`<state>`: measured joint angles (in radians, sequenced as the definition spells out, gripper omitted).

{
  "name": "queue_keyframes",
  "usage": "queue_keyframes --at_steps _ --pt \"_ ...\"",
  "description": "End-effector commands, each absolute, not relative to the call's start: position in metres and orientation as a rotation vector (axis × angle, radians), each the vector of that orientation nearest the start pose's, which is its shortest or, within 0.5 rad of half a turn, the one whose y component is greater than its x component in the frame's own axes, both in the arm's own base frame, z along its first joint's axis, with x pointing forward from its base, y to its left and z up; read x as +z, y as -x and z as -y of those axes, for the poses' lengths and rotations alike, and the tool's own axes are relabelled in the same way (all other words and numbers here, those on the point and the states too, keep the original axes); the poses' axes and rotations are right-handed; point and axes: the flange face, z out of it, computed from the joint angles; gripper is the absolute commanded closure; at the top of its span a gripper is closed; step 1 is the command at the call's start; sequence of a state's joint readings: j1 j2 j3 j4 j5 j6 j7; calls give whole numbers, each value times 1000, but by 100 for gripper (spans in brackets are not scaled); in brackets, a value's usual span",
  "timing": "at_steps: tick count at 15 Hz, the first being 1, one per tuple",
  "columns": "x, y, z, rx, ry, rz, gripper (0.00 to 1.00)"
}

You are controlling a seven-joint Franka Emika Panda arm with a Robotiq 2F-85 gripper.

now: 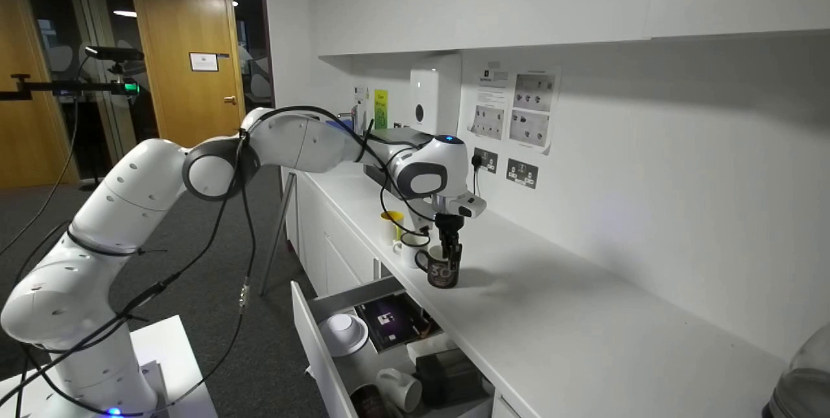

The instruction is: Take four mugs out of the open drawer

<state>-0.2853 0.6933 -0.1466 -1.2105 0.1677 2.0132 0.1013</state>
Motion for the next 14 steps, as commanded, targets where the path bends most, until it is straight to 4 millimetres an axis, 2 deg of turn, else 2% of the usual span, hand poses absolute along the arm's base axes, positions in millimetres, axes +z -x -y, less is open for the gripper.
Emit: queue_keyframes --at_steps 1,3,9,14 --pt "399 -694 285 -221 2956 -818 9" --pt "406 -688 288 -232 2935 -819 0" --pt "436 -665 292 -280 2891 -838 0" --pt "445 -629 288 -256 2887 -822 0"
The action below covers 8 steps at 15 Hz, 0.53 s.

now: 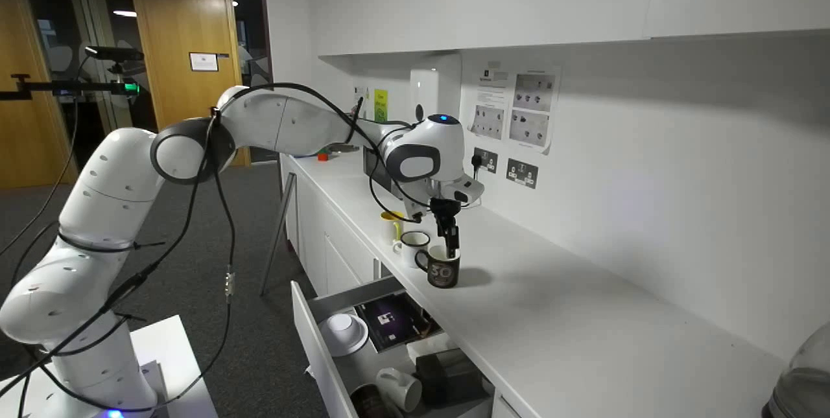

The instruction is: Take four mugs out of the open drawer

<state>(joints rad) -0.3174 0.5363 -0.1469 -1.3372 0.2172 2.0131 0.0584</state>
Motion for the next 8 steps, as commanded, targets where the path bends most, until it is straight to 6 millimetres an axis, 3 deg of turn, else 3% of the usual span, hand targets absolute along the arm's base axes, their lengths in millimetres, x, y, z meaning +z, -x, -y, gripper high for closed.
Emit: queue_keyframes --at_steps 1,8 --pt "443 -618 286 -246 2887 -823 0" --pt "412 -557 272 -214 2900 -794 0"
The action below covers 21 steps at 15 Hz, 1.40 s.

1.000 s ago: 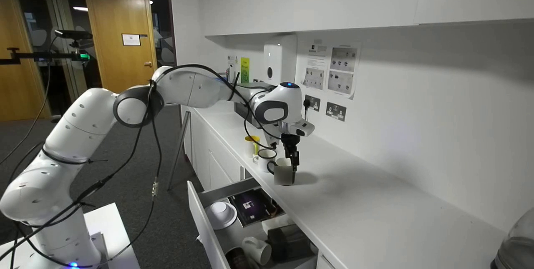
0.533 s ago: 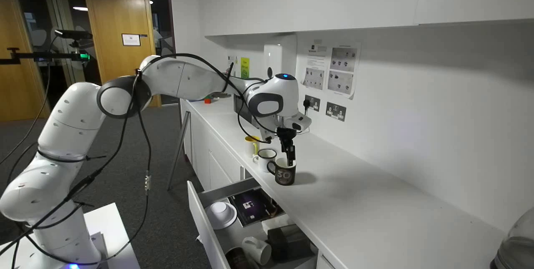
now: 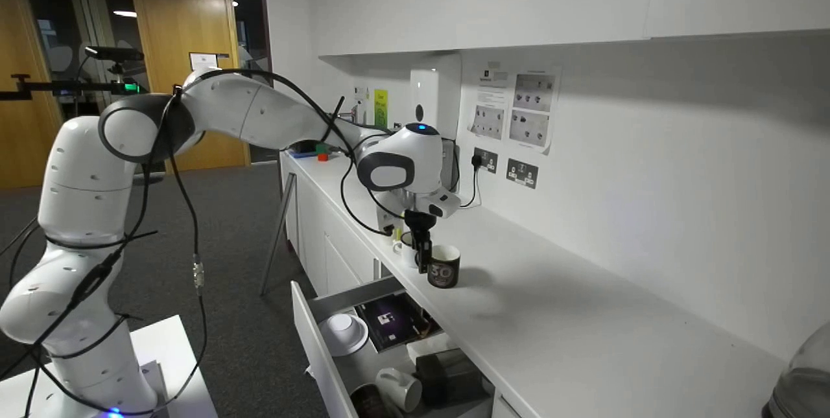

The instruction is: Take four mugs out of the open drawer

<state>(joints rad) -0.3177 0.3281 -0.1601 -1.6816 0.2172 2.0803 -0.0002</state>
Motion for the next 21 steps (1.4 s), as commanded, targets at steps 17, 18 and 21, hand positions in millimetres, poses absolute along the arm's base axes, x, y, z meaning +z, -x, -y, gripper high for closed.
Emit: queue_keyframes --at_steps 17,18,21 --pt "300 -474 220 57 2577 -1571 0" --pt "298 -475 217 70 2533 -1642 0" --pt "291 -482 214 82 2406 -1858 0"
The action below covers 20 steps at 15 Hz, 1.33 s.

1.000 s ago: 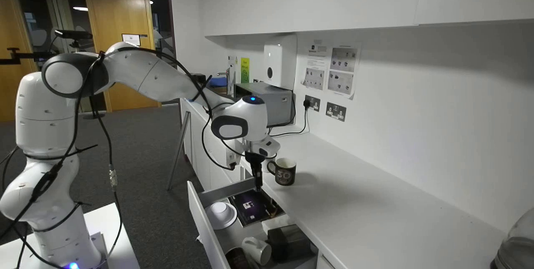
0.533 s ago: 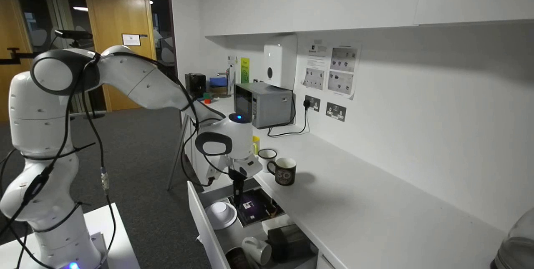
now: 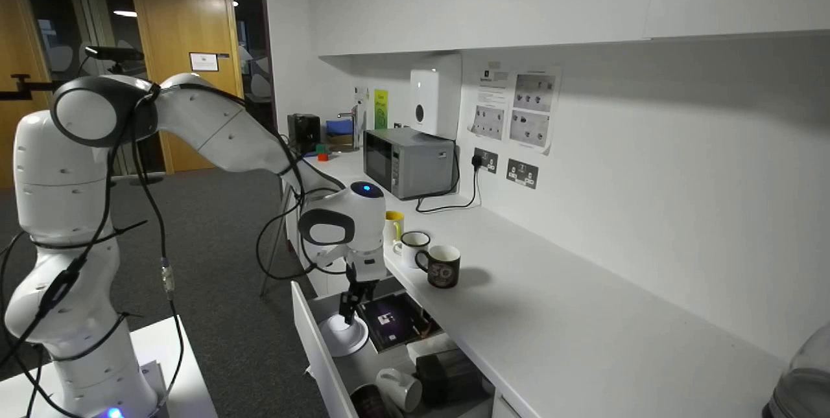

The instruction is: Take four mugs out of the open drawer

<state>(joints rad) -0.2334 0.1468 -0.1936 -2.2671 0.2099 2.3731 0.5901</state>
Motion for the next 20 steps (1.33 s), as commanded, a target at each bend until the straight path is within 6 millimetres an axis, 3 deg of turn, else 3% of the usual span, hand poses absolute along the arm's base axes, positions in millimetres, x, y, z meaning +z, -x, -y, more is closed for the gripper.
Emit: queue_keyframes --at_steps 1,4,8,13,20 --pt "289 -483 214 85 2364 -1931 0" --pt "279 -487 218 88 2264 -2106 0" --pt "264 -490 222 69 2294 -2200 0" --pt "251 -502 224 6 2458 -2226 0" --pt "243 -520 223 -107 2613 -2124 0"
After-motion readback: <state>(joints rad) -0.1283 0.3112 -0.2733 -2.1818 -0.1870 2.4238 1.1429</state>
